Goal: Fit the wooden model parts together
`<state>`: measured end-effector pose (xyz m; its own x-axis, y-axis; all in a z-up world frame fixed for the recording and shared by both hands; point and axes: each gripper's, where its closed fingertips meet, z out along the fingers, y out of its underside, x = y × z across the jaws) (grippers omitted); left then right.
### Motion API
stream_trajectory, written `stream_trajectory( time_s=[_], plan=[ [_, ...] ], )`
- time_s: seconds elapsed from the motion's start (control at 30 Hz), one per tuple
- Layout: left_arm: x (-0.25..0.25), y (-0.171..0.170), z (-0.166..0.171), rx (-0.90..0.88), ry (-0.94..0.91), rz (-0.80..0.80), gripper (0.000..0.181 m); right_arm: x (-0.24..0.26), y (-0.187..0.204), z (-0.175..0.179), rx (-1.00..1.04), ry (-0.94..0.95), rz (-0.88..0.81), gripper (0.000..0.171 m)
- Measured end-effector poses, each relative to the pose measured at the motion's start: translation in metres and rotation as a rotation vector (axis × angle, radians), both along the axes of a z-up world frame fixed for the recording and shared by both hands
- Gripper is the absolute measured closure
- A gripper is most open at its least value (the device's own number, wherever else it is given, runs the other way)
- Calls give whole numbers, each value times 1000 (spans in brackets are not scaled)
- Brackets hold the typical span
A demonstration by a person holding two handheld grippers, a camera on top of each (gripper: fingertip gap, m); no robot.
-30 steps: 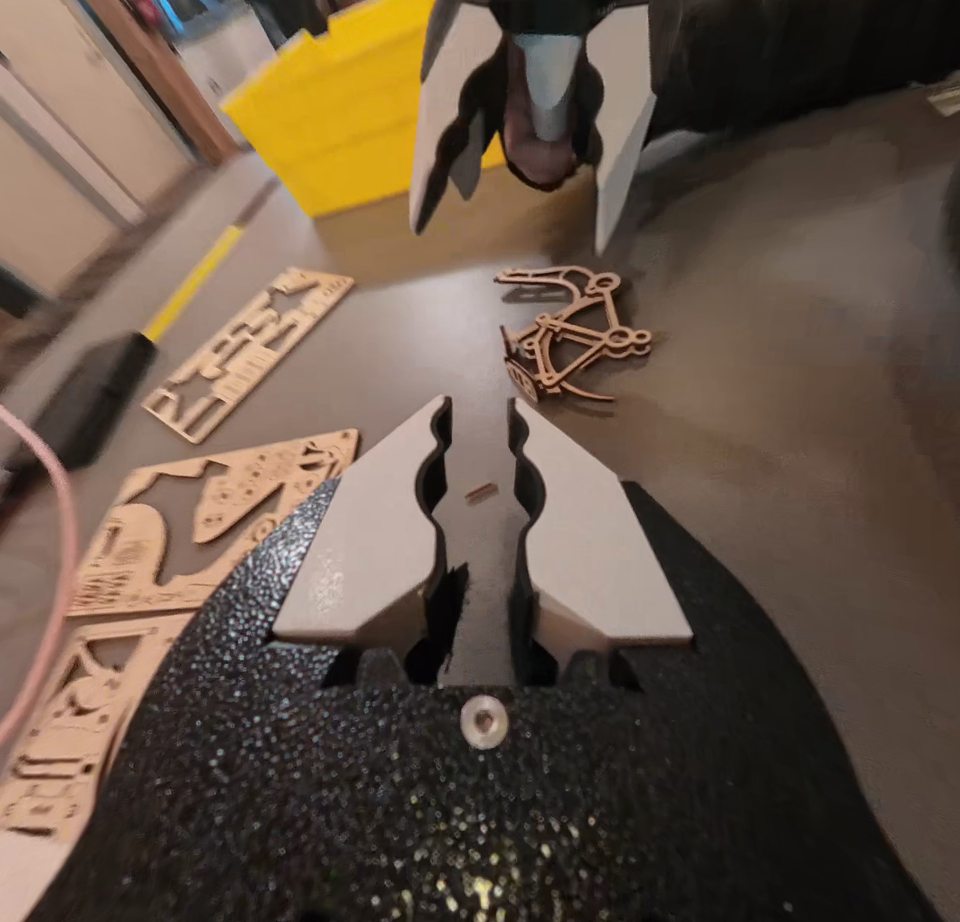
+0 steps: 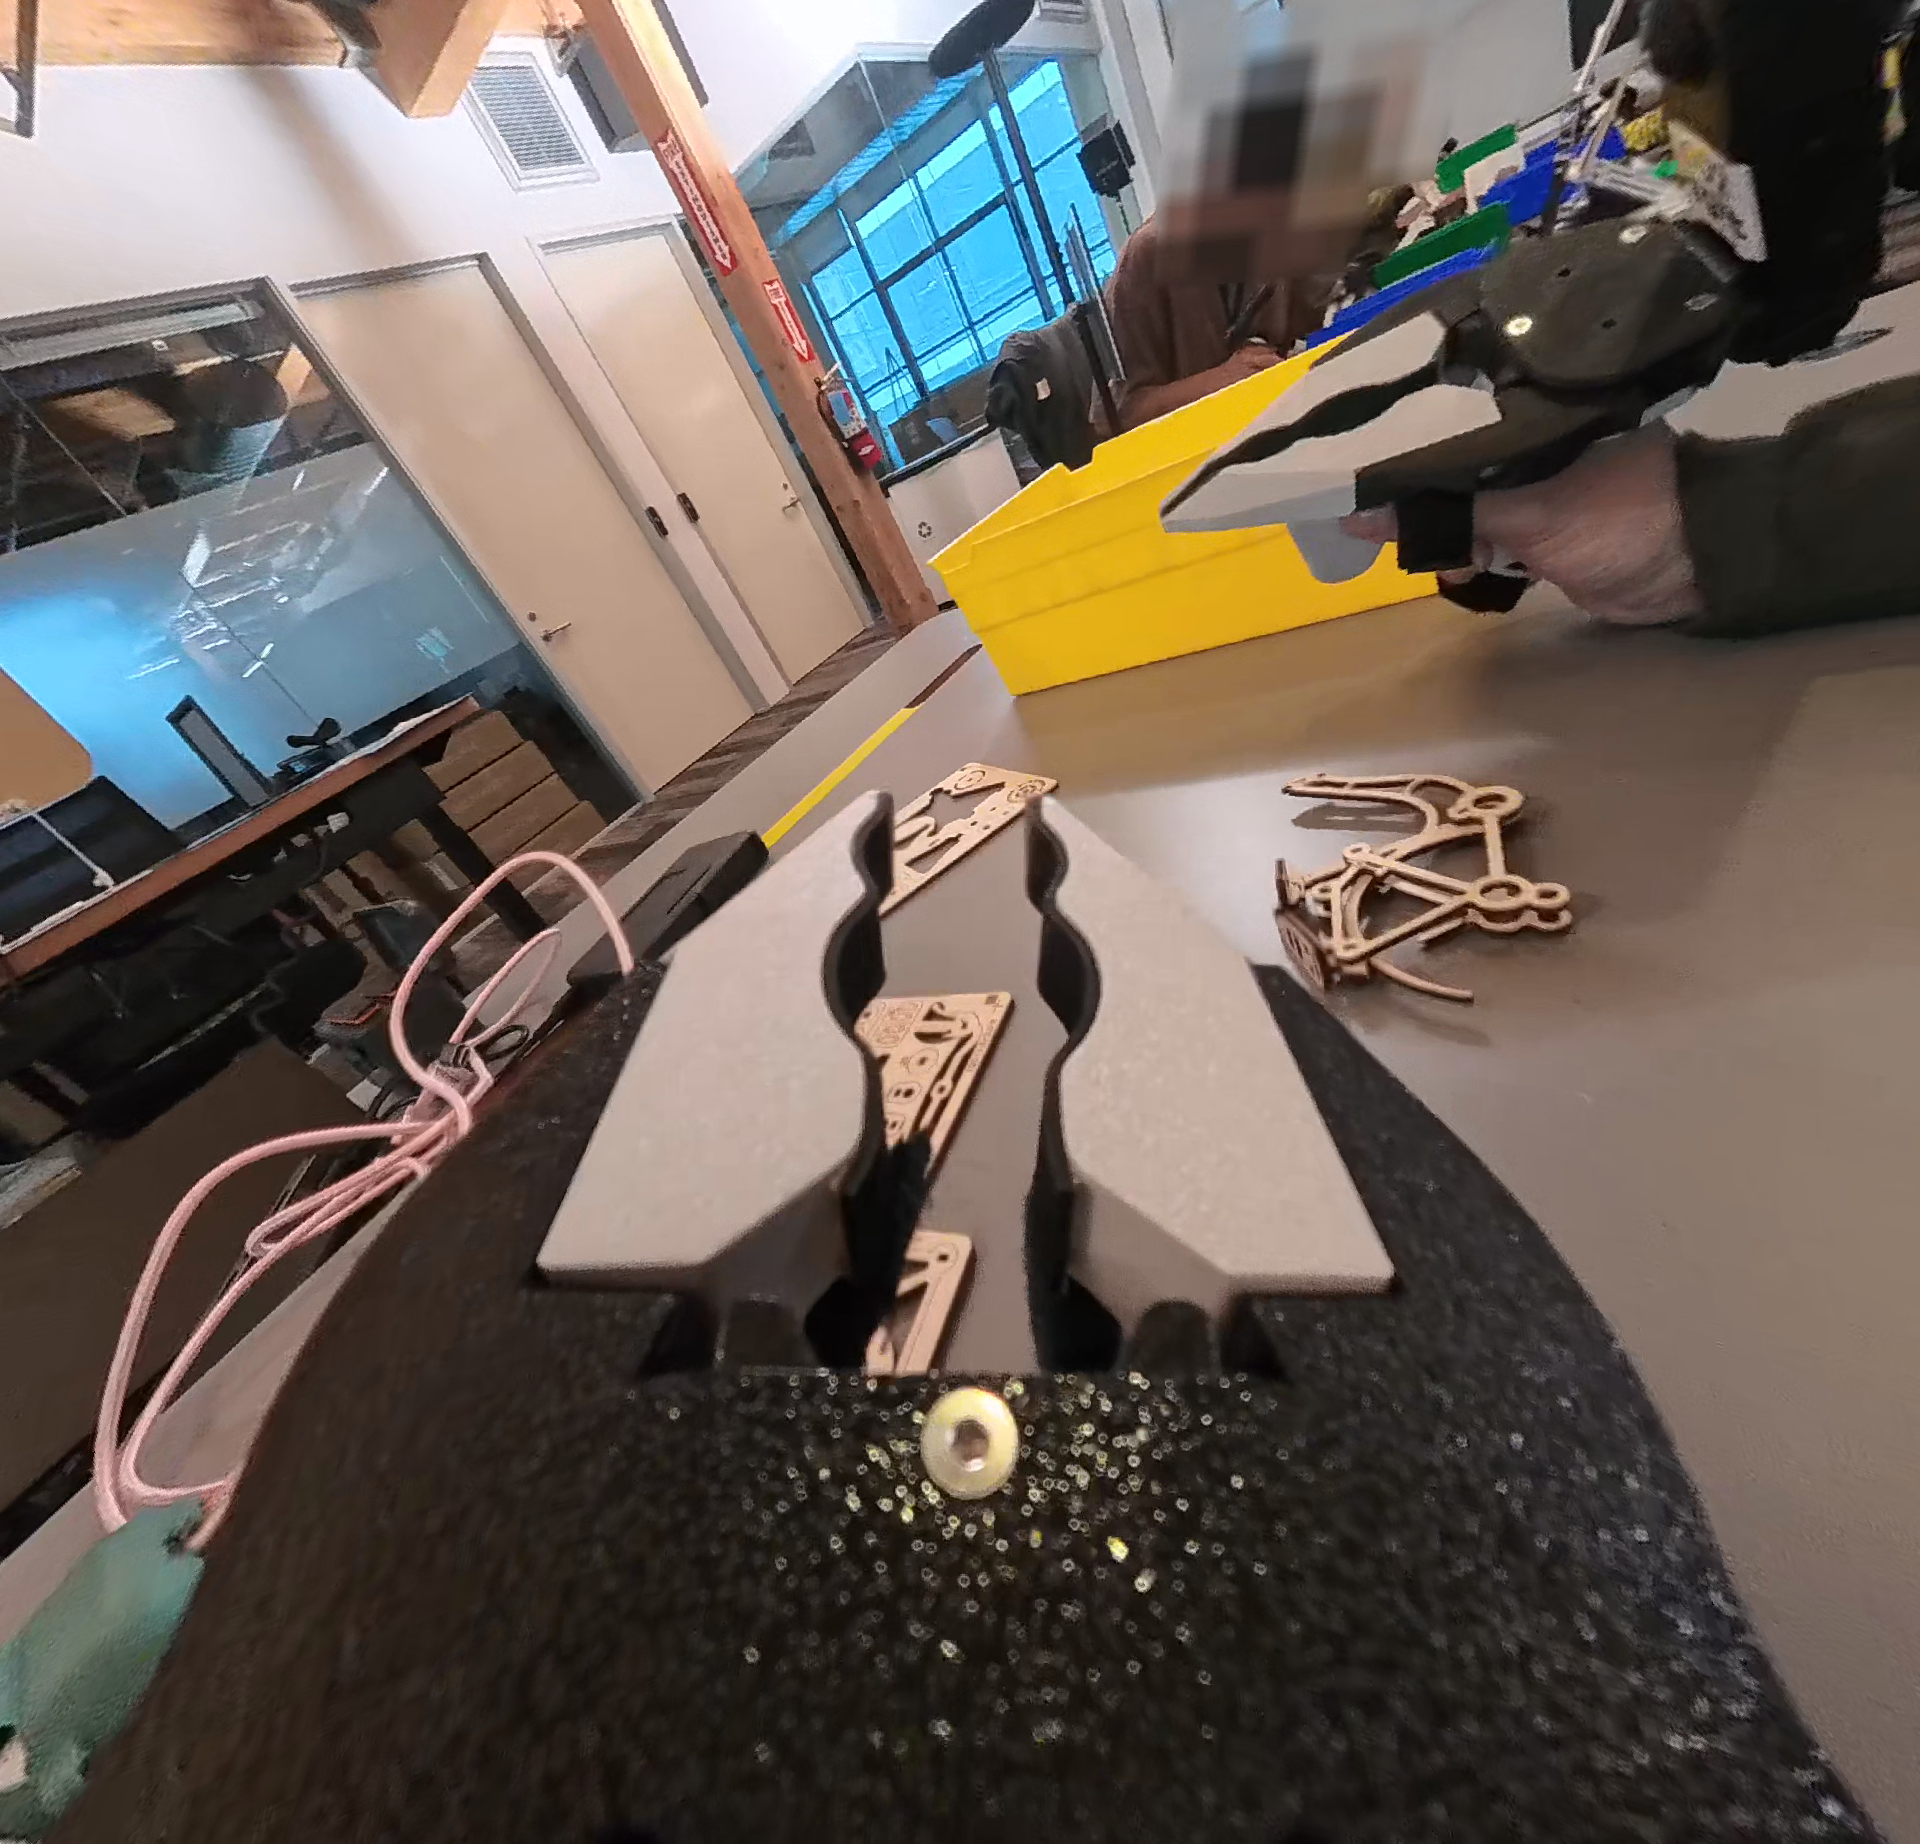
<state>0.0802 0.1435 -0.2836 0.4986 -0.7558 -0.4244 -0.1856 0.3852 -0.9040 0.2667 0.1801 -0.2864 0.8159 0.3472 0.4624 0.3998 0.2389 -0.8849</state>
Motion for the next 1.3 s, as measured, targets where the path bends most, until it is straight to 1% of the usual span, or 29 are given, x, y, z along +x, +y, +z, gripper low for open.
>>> stream_trajectory(
  time_s=[0.07,0.13,0.2,0.27,0.33,0.4,0.6,0.7,0.83,1.03,1.23,1.3],
  plan=[
    [7,3,7,-33,-80,10,159,-4,2,0,-2,8,26,170],
    [21,5,11,-137,-178,-10,158,-11,3,-1,-6,4,58,170],
    [36,14,0,-230,-173,24,158,-18,5,-2,-10,-10,88,170],
    [43,24,-9,-264,-135,85,159,-25,7,-4,-12,-25,115,170],
    [45,30,-12,-279,-133,121,159,-28,9,-4,-12,-20,135,171],
    [42,35,-13,-292,-137,155,166,-28,11,-3,-16,1,147,171],
    [32,43,-17,-347,-166,201,168,-31,16,-3,-32,31,172,171],
    [26,48,-15,-356,-198,238,177,-34,21,-5,-40,20,165,171],
    [25,49,-17,-371,-195,245,179,-43,28,-10,-52,-24,166,171],
    [29,45,-17,-357,-171,231,179,-56,27,-17,-54,-100,199,171],
    [31,46,-19,-371,-167,221,179,-60,24,-16,-54,-86,234,171],
    [33,43,-19,-385,-171,196,180,-62,21,-17,-64,-71,257,171]
  ],
)
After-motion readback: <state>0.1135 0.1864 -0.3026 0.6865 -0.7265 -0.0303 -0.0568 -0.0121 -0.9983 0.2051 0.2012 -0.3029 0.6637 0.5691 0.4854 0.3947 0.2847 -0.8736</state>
